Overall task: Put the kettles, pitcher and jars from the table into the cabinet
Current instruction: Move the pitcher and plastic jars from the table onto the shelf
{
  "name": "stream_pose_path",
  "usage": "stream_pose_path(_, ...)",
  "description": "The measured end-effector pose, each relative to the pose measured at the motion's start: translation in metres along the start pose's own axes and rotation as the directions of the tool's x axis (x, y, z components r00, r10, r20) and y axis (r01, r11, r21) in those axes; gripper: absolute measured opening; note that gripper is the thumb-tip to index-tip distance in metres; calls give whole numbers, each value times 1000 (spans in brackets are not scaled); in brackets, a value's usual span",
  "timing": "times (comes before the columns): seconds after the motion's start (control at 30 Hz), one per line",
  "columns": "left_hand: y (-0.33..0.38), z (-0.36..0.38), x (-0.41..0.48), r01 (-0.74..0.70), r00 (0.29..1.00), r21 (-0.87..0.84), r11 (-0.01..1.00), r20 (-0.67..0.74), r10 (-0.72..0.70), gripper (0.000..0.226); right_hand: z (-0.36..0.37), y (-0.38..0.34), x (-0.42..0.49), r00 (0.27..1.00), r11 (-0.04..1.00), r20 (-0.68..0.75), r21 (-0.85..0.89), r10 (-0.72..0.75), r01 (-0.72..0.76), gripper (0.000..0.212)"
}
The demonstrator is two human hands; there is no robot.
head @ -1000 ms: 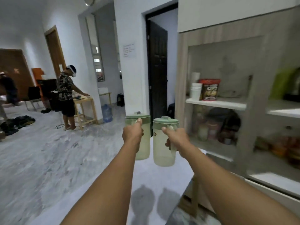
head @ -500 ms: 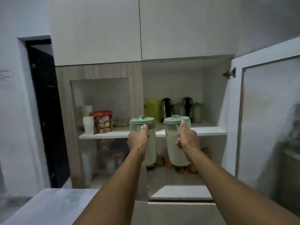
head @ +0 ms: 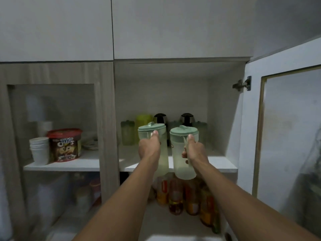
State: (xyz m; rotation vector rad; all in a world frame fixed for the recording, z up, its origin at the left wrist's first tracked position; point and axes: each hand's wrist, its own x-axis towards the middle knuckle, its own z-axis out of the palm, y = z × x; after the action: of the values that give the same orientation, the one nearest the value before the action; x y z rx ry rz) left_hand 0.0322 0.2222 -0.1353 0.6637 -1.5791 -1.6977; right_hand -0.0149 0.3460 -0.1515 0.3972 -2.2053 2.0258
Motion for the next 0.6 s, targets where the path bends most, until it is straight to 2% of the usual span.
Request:
stream_pose_path(0.17,-23,2,99,-16,996,92,996,-87,24,51,58,23,72,999,1000,49,-13,-18,18,52)
stream_pose_path(0.37,-47,7,223,35,989,142,989,-146,-14,47,131,45,163,998,999,65,-28,26,-25,54)
stream_pose_path(0.53,-75,24,292,99,990,246,964,-125,-70,35,188,79,230,991,994,84,-38,104,-101,52)
stream_pose_path(0.6,-81,29,318,89,992,271,958,-114,-59,45,210,86,255,989,991,61,-23,131,-130,50)
